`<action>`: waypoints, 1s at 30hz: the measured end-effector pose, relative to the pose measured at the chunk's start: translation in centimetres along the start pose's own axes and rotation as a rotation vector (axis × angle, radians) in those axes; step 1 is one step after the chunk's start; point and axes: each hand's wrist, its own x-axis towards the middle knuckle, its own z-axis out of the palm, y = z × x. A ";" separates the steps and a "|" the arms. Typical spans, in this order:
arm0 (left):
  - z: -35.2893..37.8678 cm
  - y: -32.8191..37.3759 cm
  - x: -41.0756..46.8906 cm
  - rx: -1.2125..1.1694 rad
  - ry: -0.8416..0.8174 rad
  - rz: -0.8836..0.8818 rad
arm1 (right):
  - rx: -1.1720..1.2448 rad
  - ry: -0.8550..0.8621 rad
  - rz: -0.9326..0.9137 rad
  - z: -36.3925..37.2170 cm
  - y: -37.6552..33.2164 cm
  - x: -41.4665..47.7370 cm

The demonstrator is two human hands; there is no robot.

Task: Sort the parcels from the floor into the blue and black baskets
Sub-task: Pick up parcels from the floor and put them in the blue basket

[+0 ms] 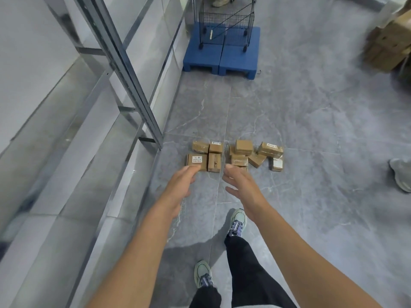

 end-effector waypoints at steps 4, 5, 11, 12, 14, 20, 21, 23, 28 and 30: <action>1.8 1.6 5.3 0.029 0.012 -0.058 | 0.023 -0.015 0.056 -1.7 -0.6 5.5; 2.2 2.0 6.7 0.034 0.013 -0.076 | 0.034 -0.014 0.072 -2.2 -0.9 7.0; 4.8 4.2 14.7 0.030 0.030 -0.181 | 0.040 -0.040 0.148 -5.0 -1.9 15.7; 5.0 4.3 16.0 0.027 0.036 -0.199 | 0.040 -0.043 0.160 -5.3 -1.9 17.0; 5.2 4.2 18.1 0.027 0.046 -0.226 | 0.036 -0.047 0.182 -5.7 -2.0 19.5; 4.7 2.8 24.8 0.036 0.072 -0.305 | 0.037 -0.039 0.252 -5.8 -1.2 26.8; 4.6 2.3 26.2 0.030 0.073 -0.327 | 0.033 -0.033 0.263 -5.7 -0.8 28.2; 4.2 1.1 29.1 0.034 0.046 -0.372 | 0.026 -0.023 0.285 -5.6 0.3 31.0; 3.4 -2.8 38.9 0.044 -0.007 -0.438 | 0.004 0.036 0.367 -5.4 5.6 40.1; 3.2 -5.6 43.9 0.063 -0.033 -0.461 | 0.001 0.076 0.407 -5.3 8.7 44.5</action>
